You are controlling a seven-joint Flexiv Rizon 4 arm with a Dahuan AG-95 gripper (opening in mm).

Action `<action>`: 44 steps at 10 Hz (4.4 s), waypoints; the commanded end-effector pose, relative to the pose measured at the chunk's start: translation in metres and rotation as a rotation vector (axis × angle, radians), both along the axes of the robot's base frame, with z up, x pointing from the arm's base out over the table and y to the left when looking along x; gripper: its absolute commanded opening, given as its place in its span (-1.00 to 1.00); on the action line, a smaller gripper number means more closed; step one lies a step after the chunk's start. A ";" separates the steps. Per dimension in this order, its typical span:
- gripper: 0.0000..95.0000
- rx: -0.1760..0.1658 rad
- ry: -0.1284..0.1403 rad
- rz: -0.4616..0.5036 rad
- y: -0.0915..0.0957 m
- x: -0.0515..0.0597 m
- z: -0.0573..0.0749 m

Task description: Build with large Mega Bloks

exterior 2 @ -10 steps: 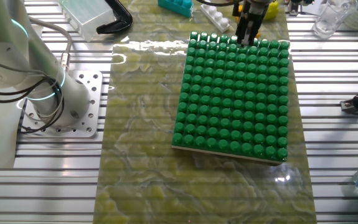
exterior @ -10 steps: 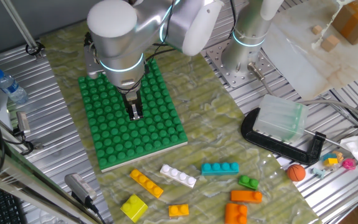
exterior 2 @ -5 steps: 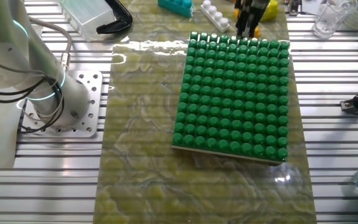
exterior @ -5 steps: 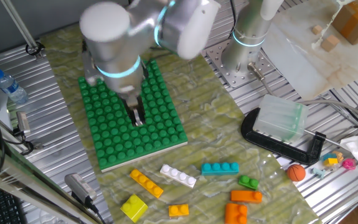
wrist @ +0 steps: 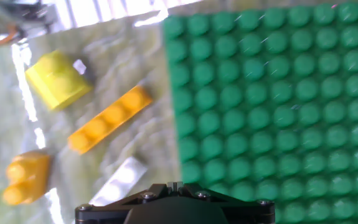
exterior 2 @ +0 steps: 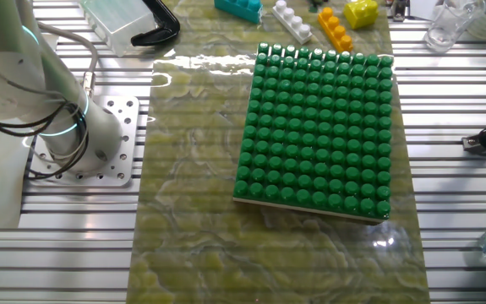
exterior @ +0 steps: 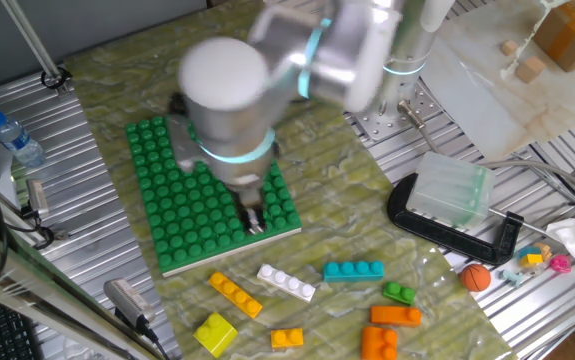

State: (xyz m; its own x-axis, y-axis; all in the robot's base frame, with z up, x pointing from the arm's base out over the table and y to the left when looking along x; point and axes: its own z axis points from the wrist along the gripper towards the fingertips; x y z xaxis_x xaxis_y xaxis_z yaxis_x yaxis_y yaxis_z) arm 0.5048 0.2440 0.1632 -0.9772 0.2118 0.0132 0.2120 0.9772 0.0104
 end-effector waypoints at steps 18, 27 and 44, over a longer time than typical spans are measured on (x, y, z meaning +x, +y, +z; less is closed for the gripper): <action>-1.00 -0.032 -0.008 0.154 0.107 -0.054 0.013; -0.60 -0.024 0.047 -0.016 0.137 -0.134 -0.015; 0.20 -0.012 0.044 0.199 0.145 -0.176 -0.081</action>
